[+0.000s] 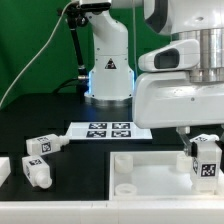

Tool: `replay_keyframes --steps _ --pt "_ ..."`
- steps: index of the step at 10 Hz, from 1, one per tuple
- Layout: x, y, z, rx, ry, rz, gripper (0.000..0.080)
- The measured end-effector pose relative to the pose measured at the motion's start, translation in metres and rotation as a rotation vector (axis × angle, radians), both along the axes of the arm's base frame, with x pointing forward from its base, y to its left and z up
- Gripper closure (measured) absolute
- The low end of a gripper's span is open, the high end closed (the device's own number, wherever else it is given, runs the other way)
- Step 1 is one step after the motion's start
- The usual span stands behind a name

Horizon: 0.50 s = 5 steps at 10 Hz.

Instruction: Assemble one leg

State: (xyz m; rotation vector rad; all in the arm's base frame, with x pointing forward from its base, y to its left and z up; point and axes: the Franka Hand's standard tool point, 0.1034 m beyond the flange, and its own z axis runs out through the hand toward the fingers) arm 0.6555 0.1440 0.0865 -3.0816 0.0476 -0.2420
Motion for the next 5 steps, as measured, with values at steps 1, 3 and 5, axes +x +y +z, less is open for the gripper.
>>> replay_keyframes --steps 1,3,5 --pt "-0.0001 -0.0018 -0.0004 0.025 0.01 -0.187 0.0514" --pt "-0.0011 -0.0028 -0.0008 0.06 0.029 -0.44 0.0514" --pt "-0.0034 0.0002 -0.0013 0.084 0.044 -0.674 0.0514"
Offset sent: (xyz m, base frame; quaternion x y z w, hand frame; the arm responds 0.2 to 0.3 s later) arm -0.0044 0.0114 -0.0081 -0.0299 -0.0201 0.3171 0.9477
